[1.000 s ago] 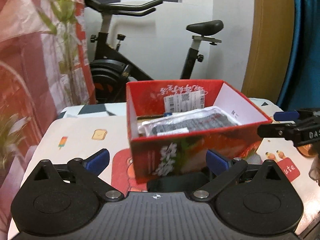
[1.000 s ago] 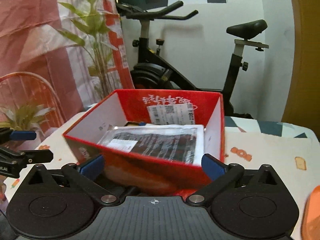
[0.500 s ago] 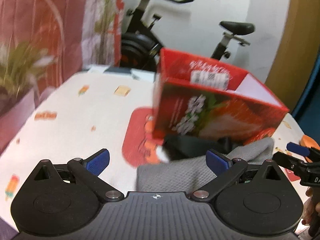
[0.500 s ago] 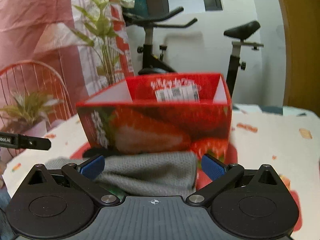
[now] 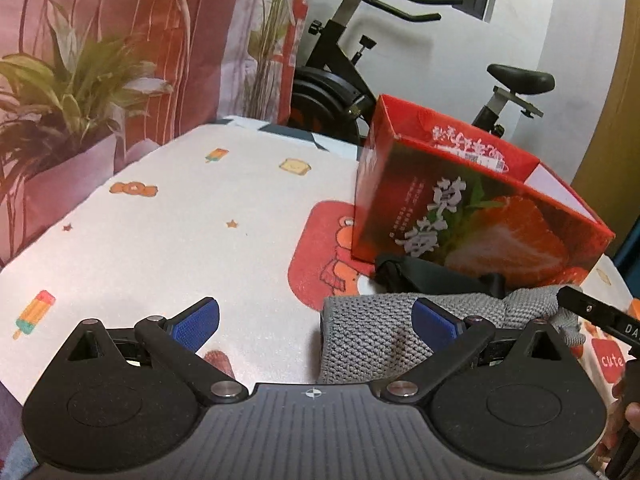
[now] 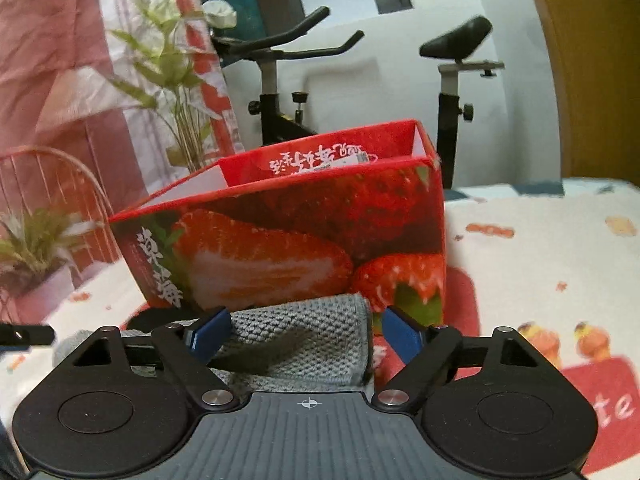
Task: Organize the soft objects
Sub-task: 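Move both open grippers to the grey knit cloth beside the box, then close both grippers on the grey knit cloth and lift it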
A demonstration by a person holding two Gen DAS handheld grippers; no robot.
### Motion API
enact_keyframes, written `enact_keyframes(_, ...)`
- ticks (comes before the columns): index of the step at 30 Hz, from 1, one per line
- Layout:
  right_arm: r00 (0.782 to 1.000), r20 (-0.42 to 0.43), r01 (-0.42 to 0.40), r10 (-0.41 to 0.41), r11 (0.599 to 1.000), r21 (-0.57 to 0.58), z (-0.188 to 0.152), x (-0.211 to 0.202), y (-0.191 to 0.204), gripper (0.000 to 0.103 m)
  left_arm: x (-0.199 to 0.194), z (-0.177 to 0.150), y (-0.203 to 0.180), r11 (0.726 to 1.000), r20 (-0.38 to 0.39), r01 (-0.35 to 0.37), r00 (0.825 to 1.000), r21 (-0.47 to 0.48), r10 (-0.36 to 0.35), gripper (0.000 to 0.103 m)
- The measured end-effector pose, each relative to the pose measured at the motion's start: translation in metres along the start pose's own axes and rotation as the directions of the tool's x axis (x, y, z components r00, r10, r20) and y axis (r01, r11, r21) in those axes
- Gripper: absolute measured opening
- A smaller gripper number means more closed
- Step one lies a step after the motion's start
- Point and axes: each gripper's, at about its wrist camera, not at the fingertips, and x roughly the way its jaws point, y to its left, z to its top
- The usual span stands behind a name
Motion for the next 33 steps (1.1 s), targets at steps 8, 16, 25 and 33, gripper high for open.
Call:
enact_keyframes(8, 0.999, -0.037, -0.034, 0.033, 0.999, -0.036, -0.009, 0.005, 0.000, 0.081, 0.011, -0.006, 0.004, 0.992, -0.023, 0.095, 0.995, -0.085, -0.097, 0.103)
enact_keyframes(16, 0.996, -0.054, -0.064, 0.066, 0.997, 0.030, -0.010, 0.009, -0.011, 0.080, 0.022, -0.009, 0.003, 0.989, -0.030, 0.096, 0.995, -0.111, -0.100, 0.102)
enact_keyframes(25, 0.995, -0.066, -0.078, 0.081, 0.996, 0.046, -0.010, 0.013, -0.015, 0.079, 0.028, -0.013, -0.009, 0.987, -0.049, 0.144, 0.988, -0.074, -0.148, 0.099)
enact_keyframes(33, 0.991, -0.091, -0.096, 0.101, 0.994, 0.056, -0.009, 0.018, -0.016, 0.076, 0.031, -0.015, -0.019, 0.989, -0.062, 0.149, 0.987, -0.007, -0.149, 0.069)
